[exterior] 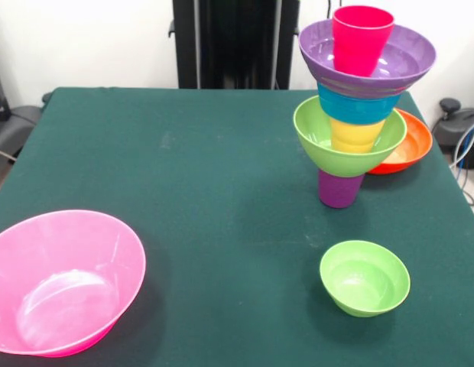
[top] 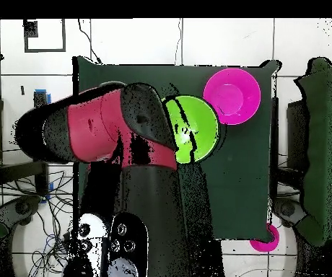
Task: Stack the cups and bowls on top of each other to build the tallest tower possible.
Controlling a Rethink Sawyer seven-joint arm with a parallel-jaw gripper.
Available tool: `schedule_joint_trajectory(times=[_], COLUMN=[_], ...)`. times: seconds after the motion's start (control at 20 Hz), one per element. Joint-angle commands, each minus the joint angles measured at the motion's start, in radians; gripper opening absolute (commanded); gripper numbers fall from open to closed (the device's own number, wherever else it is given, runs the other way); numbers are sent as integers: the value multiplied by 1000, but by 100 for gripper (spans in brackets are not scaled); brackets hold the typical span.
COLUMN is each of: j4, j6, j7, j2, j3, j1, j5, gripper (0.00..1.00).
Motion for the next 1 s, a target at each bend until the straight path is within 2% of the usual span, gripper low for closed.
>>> schedule_joint_trajectory(times=[0.05,0.45,0.55,1.0], j4=[108,114,92,67], j6=[-104,-95,-46,-27], j7=[-250,-177,-140,-5], j2=[-87,-78,-69,-35], j3=[86,118,112,114], j1=[-62,-42,-17,33], j5=[15,22,14,72], gripper=[0,0,0,0])
